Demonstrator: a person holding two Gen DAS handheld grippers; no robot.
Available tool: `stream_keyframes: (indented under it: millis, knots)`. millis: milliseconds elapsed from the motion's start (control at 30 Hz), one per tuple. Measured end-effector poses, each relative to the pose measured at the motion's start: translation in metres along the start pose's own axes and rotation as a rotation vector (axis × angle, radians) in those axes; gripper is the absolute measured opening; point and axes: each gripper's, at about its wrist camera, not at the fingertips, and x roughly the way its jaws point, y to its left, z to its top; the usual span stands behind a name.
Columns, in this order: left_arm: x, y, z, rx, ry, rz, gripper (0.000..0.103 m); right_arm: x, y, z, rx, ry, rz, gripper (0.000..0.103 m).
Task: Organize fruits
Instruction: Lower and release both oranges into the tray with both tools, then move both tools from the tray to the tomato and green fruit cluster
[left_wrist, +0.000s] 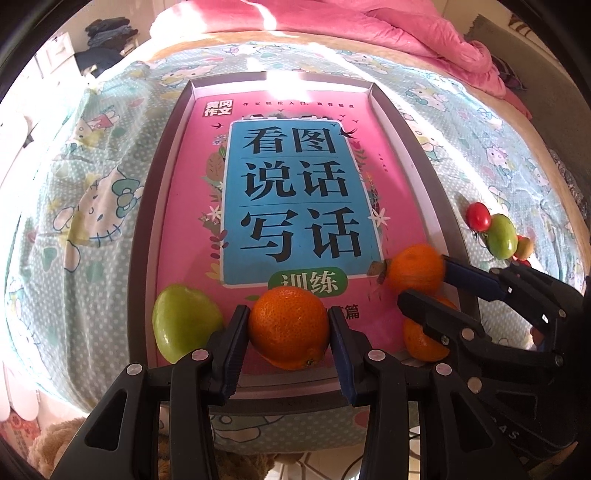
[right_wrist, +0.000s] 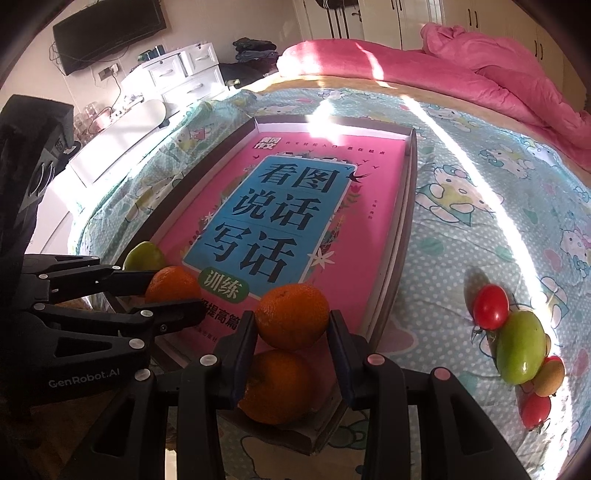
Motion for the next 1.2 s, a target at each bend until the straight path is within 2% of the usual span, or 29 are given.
stream_keyframes:
  millis: [167, 233, 300, 533, 667, 800, 1067, 1200]
  knots:
    - [0.0, 0.0, 0.002, -0.018, -0.015, 0.014, 0.044, -0.011, 0.0, -0.005, -0.005, -0.035, 0.01, 0.041]
    - [-0.001, 0.001, 0.002, -0.027, -0.021, 0.023, 0.044, -0.017, -0.001, -0.006, -0.002, -0.048, 0.006, 0.047]
    - [-0.002, 0.0, 0.003, -0.031, -0.03, 0.038, 0.044, -0.024, -0.004, -0.008, 0.008, -0.068, 0.012, 0.048]
    - [-0.008, -0.007, 0.009, -0.044, -0.077, 0.012, 0.045, -0.054, -0.021, -0.014, 0.04, -0.132, 0.0, 0.056]
    - [-0.014, -0.017, 0.011, -0.016, -0.106, 0.011, 0.055, -0.067, -0.037, -0.017, 0.082, -0.161, -0.01, 0.061]
    - [-0.016, -0.025, 0.01, 0.001, -0.11, 0.018, 0.058, -0.077, -0.049, -0.021, 0.118, -0.178, -0.025, 0.064]
    - [-0.025, -0.026, 0.015, -0.035, -0.136, 0.01, 0.072, -0.099, -0.059, -0.026, 0.145, -0.256, -0.045, 0.07]
    - [-0.033, -0.027, 0.018, -0.052, -0.15, -0.008, 0.073, -0.108, -0.061, -0.027, 0.156, -0.278, -0.053, 0.073]
